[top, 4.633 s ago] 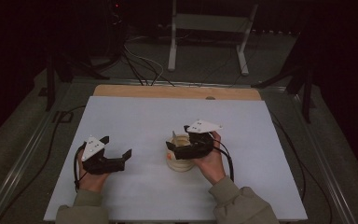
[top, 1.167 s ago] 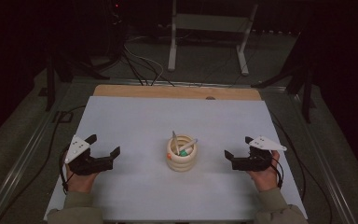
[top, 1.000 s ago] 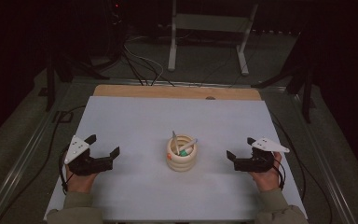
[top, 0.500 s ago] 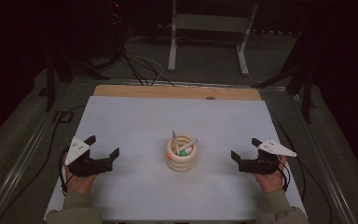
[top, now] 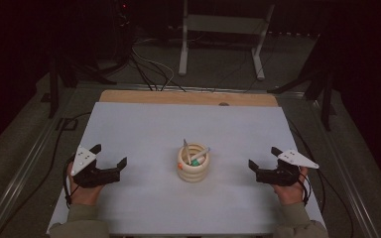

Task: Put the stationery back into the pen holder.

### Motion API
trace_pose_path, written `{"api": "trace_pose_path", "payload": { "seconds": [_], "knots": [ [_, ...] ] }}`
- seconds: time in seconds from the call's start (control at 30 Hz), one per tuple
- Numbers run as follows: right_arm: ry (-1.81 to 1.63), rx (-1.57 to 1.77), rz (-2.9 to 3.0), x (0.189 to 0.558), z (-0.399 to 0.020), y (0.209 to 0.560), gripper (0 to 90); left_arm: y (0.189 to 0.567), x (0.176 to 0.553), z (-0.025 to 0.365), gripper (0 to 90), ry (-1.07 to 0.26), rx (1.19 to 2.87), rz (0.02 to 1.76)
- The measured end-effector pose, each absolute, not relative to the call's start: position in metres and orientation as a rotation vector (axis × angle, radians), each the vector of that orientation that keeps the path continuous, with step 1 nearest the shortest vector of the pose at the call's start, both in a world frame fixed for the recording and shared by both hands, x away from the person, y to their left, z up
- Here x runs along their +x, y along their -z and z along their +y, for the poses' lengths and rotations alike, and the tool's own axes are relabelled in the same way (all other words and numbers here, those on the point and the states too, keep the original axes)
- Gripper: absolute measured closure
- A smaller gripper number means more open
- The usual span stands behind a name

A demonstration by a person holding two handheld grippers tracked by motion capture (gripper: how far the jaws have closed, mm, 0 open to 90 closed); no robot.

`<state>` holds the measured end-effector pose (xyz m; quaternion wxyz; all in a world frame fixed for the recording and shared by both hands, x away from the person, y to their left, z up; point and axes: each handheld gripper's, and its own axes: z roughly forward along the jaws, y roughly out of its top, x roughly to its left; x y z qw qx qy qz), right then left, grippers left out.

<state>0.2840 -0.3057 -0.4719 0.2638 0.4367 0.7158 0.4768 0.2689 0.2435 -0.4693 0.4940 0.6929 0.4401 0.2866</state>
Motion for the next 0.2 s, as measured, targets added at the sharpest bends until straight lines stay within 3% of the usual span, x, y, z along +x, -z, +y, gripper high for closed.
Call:
{"api": "trace_pose_path", "payload": {
  "seconds": [0.2],
  "knots": [
    [-1.283,1.182,1.92,0.2833,-0.3087,0.4714,0.0,0.4743,0.2719,0.2426,0.3,-0.686,1.69,1.09]
  ]
}}
